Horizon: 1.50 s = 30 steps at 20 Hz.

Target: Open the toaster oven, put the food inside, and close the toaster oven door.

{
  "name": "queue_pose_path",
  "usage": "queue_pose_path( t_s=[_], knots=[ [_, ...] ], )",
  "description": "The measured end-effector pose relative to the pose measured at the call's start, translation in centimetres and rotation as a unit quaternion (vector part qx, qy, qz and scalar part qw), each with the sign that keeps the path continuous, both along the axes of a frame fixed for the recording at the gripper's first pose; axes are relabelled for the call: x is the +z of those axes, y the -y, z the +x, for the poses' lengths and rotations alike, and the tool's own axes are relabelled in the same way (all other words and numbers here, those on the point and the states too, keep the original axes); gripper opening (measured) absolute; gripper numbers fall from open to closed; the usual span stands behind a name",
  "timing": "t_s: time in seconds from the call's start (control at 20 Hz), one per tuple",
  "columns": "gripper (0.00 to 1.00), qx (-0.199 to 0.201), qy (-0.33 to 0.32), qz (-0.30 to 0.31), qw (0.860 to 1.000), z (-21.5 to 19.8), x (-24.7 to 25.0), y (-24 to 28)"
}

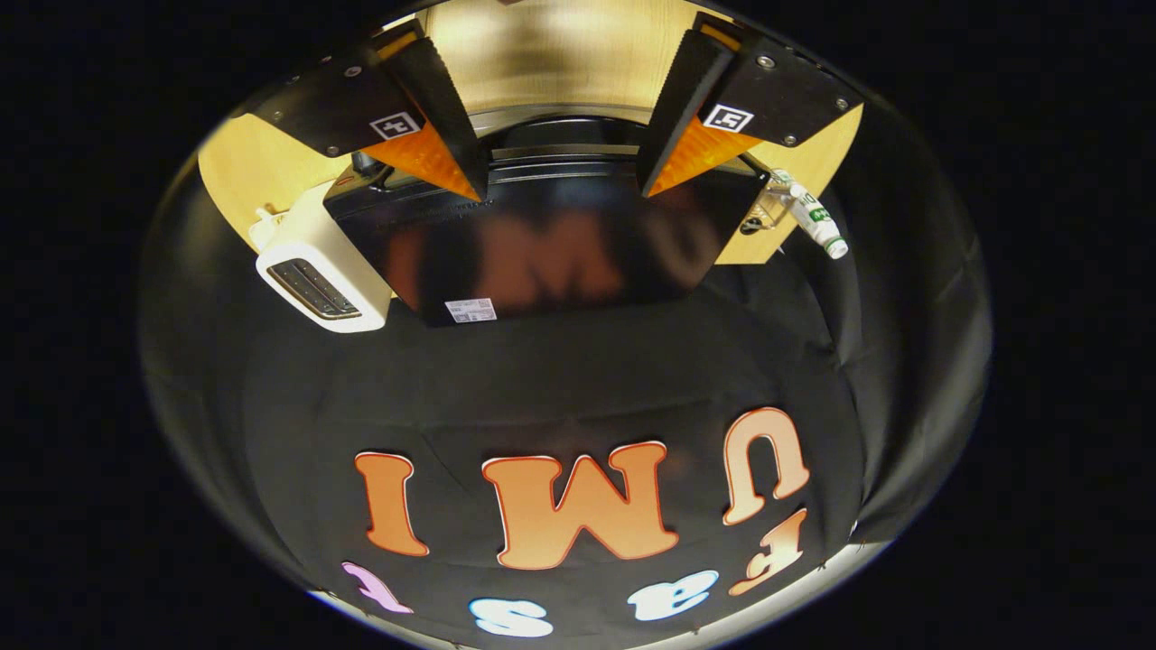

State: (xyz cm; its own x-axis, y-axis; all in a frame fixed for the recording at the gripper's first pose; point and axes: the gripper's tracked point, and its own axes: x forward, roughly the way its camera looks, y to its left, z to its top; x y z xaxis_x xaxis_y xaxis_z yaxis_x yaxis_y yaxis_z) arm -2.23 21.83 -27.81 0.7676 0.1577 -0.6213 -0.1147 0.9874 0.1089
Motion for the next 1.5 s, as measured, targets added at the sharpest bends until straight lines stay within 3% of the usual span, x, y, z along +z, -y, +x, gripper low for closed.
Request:
queue_pose_path(
  t_s=[0.2,0.3,0.45,0.6,0.9,1.2,1.5],
  knots=[
    [0.96,0.002,0.013,-0.048,0.999,-0.2,-0.4,-0.5],
    [0.96,0.013,0.021,-0.039,0.999,-0.1,-0.4,-1.5],
    [0.85,0.04,0.034,-0.053,0.997,-0.7,-0.2,-2.6],
    [0.66,0.038,0.029,-0.038,0.998,-1.2,-0.2,-2.6],
    [0.53,0.063,-0.005,-0.049,0.997,-6.1,-0.6,-1.9],
    [0.53,0.09,-0.139,0.01,0.986,-13.4,-4.5,-1.3],
    [0.52,0.089,-0.177,0.002,0.98,-14.5,-8.7,0.5]
  ],
)
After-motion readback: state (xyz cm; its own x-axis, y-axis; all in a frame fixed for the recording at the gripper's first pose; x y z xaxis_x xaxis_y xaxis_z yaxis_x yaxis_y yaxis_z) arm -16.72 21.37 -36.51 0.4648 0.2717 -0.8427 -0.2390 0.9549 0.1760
